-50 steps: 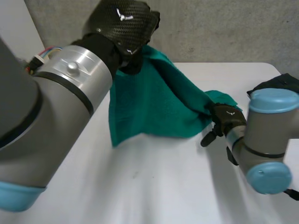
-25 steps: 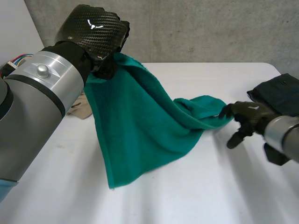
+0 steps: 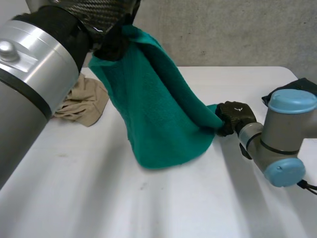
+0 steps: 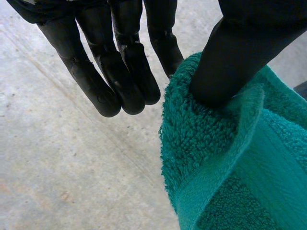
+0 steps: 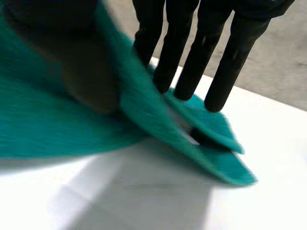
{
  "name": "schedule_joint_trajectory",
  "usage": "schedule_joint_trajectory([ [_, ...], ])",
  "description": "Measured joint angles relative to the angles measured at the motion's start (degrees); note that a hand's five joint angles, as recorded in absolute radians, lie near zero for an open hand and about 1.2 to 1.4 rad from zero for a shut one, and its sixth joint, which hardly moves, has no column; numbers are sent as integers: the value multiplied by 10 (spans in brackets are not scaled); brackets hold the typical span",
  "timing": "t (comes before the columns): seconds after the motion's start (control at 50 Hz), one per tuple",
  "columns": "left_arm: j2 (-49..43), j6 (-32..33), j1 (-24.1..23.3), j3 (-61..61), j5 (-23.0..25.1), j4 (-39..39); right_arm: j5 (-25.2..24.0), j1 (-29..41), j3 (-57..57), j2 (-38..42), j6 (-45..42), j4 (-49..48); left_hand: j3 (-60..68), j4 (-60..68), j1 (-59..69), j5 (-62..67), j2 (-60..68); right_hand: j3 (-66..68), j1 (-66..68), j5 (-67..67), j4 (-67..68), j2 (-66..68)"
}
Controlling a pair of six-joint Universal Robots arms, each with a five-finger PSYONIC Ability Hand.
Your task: Fold the laundry.
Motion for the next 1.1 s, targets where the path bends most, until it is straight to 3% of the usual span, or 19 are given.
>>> schedule_joint_trajectory([
  [0.04, 5, 1, 8, -5, -1, 0, 27, -6, -12, 7, -14, -6, 0, 0, 0, 0, 0, 75, 69, 82, 77, 75],
  [0.1, 6, 2, 29, -17, 0, -1, 50, -22, -15, -14, -39, -7, 0, 0, 0, 0, 0, 104, 72, 99, 108, 94],
  [0.18, -1, 5, 63, -38, 5, 0, 44, -44, -6, -70, -77, 1, 0, 0, 0, 0, 0, 104, 72, 102, 109, 94],
  [0.24, -29, 6, 106, -60, 18, 1, -16, -76, 5, -155, -140, 52, 0, 0, 0, 0, 0, 105, 72, 103, 109, 94],
  [0.36, -110, 6, 166, -76, 60, 3, -135, -130, -14, -238, -256, 227, 0, 0, 0, 0, 0, 105, 72, 103, 109, 94],
  [0.5, -234, 5, 195, -28, 99, 11, -174, -146, -83, -188, -388, 417, 0, 0, 0, 0, 0, 105, 72, 103, 110, 94],
  [0.58, -298, 1, 203, 48, 105, 34, -160, -134, -146, -125, -439, 443, 0, 0, 0, 0, 0, 105, 72, 103, 110, 94],
  [0.66, -342, -4, 206, 147, 109, 84, -128, -118, -244, -67, -435, 398, 1, 2, 0, 0, 0, 106, 72, 103, 110, 94],
  [0.76, -366, -15, 206, 276, 116, 189, -70, -104, -363, -39, -323, 239, 1, 2, 0, 0, 0, 106, 72, 103, 110, 94],
  [0.84, -366, -33, 202, 332, 123, 261, -48, -100, -386, -58, -231, 114, 1, 2, 0, 0, 0, 106, 72, 103, 110, 94],
  [0.96, -343, -70, 200, 337, 114, 310, -72, -100, -323, -122, -160, -5, 1, 2, 0, 0, 0, 106, 72, 109, 111, 94],
  [1.1, -291, -89, 215, 194, 99, 288, -130, -113, -189, -181, -186, 18, 1, 2, 0, 0, 0, 106, 72, 109, 112, 94],
])
